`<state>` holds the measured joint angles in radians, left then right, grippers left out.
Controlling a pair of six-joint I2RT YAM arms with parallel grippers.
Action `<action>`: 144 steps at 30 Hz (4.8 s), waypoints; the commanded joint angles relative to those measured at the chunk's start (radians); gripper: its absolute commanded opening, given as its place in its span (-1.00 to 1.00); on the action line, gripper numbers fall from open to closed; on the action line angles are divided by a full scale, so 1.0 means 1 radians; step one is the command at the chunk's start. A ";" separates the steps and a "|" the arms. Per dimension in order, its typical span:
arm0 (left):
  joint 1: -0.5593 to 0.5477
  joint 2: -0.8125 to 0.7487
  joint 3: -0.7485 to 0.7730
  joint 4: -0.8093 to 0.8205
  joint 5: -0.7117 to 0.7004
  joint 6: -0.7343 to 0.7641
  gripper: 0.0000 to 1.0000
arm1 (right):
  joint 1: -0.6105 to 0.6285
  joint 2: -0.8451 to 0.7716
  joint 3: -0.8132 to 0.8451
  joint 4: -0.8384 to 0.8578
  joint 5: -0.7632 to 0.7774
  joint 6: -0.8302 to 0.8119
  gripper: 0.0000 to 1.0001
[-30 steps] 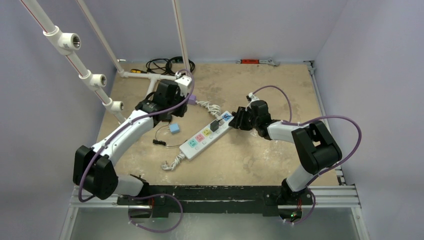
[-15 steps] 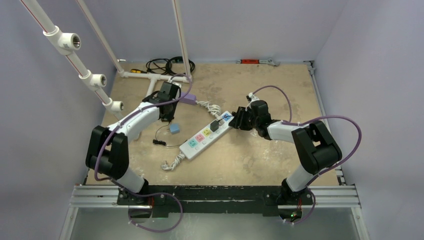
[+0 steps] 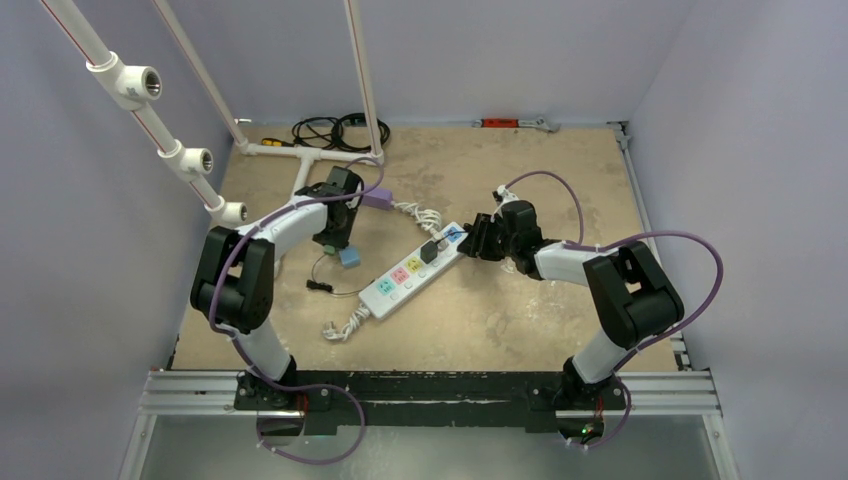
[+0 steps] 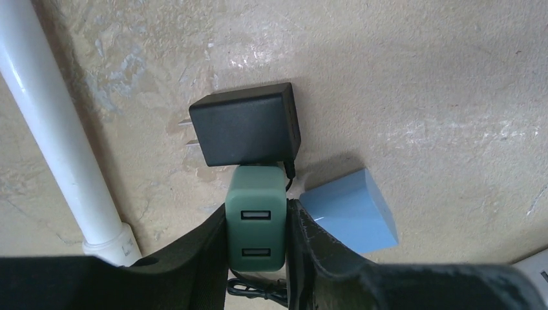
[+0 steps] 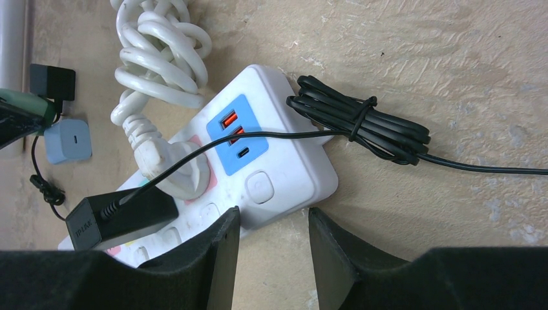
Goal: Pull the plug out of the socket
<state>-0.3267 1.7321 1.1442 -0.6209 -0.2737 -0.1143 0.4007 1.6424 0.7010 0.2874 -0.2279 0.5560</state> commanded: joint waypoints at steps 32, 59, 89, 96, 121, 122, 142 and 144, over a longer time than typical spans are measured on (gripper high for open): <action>-0.312 -0.288 0.014 0.240 0.189 0.022 0.93 | -0.007 0.023 -0.017 -0.086 0.066 -0.051 -0.07; -0.490 0.013 0.105 0.243 0.229 0.043 0.36 | -0.007 0.013 -0.023 -0.085 0.068 -0.054 -0.06; -0.489 0.086 0.148 0.288 0.304 0.054 -0.85 | -0.008 0.024 -0.017 -0.090 0.071 -0.060 -0.06; -0.518 0.088 0.137 0.280 0.181 0.055 -1.00 | -0.007 0.023 -0.016 -0.091 0.071 -0.059 -0.06; -0.486 0.190 0.221 0.149 0.361 0.009 -1.00 | -0.007 0.028 -0.010 -0.105 0.098 -0.056 -0.06; -0.467 0.193 0.222 0.147 0.387 -0.003 -1.00 | -0.007 0.028 -0.009 -0.106 0.098 -0.056 -0.06; -0.439 0.165 0.182 0.183 0.247 -0.026 -1.00 | -0.007 0.027 -0.009 -0.106 0.098 -0.057 -0.06; -0.468 0.158 0.175 0.184 0.177 -0.025 -1.00 | -0.007 0.027 -0.009 -0.106 0.098 -0.057 -0.06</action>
<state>-0.7486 1.8698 1.3621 -0.4725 0.0780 -0.1215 0.3916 1.6424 0.7021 0.2939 -0.1921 0.5480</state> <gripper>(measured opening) 0.300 0.470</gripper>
